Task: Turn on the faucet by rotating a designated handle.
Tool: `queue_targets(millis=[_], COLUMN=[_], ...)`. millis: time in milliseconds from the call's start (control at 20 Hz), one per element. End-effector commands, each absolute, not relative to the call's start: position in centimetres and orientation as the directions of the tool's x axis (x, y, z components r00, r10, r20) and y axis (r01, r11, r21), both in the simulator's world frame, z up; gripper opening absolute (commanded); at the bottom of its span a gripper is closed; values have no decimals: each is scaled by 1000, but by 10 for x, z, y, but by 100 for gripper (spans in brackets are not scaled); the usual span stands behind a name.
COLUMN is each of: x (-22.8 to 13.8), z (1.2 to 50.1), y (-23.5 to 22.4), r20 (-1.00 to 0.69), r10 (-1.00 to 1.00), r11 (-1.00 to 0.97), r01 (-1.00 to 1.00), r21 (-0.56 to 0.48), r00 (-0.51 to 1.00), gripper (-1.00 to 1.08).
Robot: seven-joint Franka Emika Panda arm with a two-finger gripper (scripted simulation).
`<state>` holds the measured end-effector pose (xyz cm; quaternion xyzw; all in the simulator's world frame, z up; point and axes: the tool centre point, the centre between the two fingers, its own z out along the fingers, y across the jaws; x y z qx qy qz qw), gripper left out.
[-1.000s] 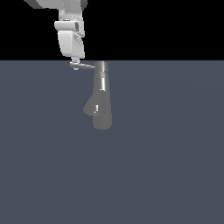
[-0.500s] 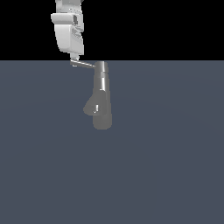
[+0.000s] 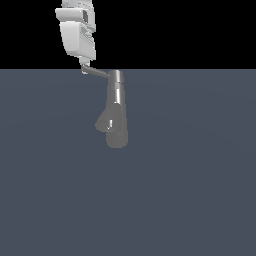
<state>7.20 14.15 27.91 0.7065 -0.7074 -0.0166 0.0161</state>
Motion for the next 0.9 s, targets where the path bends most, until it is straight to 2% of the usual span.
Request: queue_targets(millis=[0,850], x=[66,27], z=[280,296], y=[134,101], r20=[1,1], r10=[-1000,-1000], r11=[4,-3], r01=[-999,-998], r21=[51,58], r00=[-4,3], gripper=[-100,-100])
